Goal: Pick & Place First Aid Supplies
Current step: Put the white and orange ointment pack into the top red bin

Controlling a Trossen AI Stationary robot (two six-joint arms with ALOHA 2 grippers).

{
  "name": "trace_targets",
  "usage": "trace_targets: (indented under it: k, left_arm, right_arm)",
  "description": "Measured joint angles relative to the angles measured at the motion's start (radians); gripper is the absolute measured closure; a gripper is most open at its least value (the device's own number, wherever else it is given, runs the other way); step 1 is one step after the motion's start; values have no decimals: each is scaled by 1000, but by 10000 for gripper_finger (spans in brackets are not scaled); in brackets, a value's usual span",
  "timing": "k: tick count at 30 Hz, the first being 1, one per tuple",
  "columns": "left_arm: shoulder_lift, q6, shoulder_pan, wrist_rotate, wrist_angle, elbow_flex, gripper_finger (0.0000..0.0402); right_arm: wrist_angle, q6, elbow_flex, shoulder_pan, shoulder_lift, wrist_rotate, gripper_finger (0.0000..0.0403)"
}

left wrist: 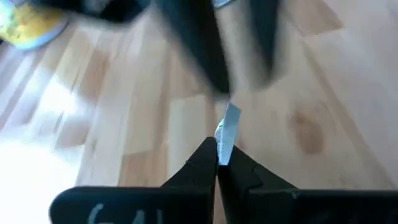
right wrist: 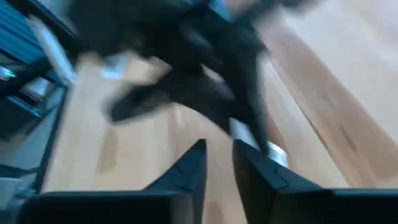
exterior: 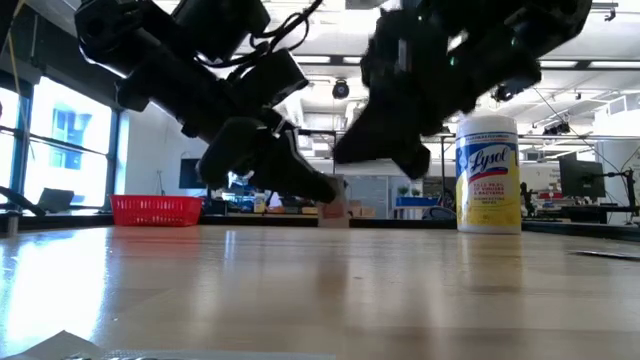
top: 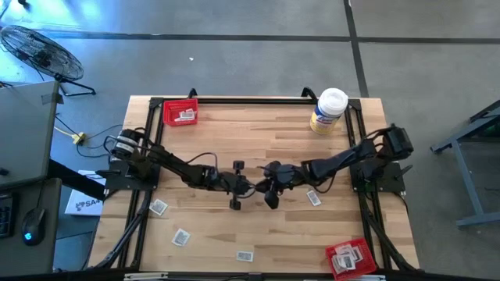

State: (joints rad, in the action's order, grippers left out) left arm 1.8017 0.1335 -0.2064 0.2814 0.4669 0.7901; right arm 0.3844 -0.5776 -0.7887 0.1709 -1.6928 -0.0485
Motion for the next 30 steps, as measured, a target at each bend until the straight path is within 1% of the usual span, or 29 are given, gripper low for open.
trace_targets:
  k: [4,7,9,11,13,15,17,21,25,27,30]
  left_arm:
    - [-14,-83,29,13,-92,0,400]
    - [-69,-144,65,19,-165,2,400]
    - [-138,-189,104,23,-263,-1,400]
    - [-208,-261,159,68,-327,0,401]
    - [-299,-337,228,128,-432,-1,401]
    - [-380,-419,311,190,-501,-3,401]
    - [-463,-530,402,246,-561,-30,401]
    - [-596,-685,587,305,-576,-102,401]
    - [-668,-819,741,313,-563,-185,401]
    - [-678,-866,798,300,-519,-224,401]
    - [-681,-924,884,236,-465,-272,401]
  right_arm:
    - [8,96,0,27,84,-62,287]
    - [2,159,0,56,149,-136,261]
    - [-2,183,-1,76,180,-182,250]
    - [-27,200,-2,97,202,-216,244]
    - [-42,203,-2,113,210,-243,242]
    - [-70,197,-2,128,212,-264,243]
    - [-83,194,-2,141,205,-270,245]
    - [-127,193,-1,170,198,-294,251]
    - [-163,185,-1,192,197,-337,257]
    - [-186,170,-1,198,197,-347,258]
    - [-223,166,-1,206,197,-349,258]
